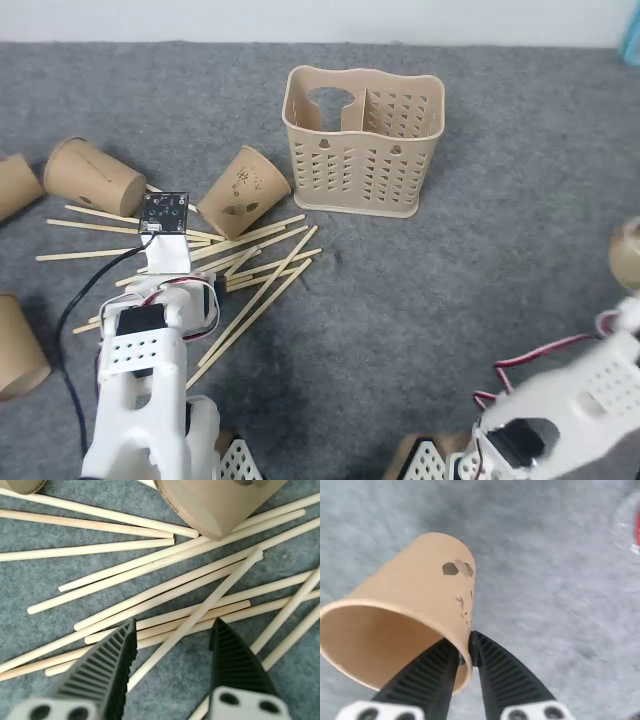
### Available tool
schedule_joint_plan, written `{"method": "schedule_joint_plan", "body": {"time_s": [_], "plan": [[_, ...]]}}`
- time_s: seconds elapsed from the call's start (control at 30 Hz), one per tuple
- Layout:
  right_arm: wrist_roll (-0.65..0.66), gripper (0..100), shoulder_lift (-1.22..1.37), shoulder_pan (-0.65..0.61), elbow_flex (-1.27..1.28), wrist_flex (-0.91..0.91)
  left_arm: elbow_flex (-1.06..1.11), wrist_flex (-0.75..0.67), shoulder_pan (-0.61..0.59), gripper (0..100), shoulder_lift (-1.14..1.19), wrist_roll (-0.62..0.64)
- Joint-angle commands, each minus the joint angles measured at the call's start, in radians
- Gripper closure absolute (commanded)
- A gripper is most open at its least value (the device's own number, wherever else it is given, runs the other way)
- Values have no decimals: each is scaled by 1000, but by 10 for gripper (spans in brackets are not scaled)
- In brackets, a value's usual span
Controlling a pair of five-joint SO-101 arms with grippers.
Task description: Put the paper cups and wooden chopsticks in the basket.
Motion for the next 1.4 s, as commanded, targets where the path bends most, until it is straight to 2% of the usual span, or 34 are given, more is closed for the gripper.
{"method": "schedule_joint_plan", "body": {"time_s": [0.0, 0.13, 0.27, 0.47, 0.67, 0.93, 1.2, 1.37], "plan": [[-170, 992, -162, -176, 12, 47, -15, -21, 6, 772, 0, 6], [-353, 992, -282, -378, 12, 41, -15, -21, 6, 772, 0, 6], [-471, 992, -387, -579, -103, 39, -15, -21, 6, 772, 0, 6], [-509, 992, -450, -819, -370, 39, -15, -21, 6, 772, 0, 6], [-483, 992, -447, -980, -342, 38, -15, -23, 8, 772, 0, 5], [-425, 992, -447, -984, -138, 36, -15, -41, 11, 772, 0, 6], [-417, 992, -358, -914, -129, -87, -15, -41, 8, 772, 0, 6], [-420, 992, -340, -911, -130, -104, -15, -41, 8, 772, 0, 6]]}}
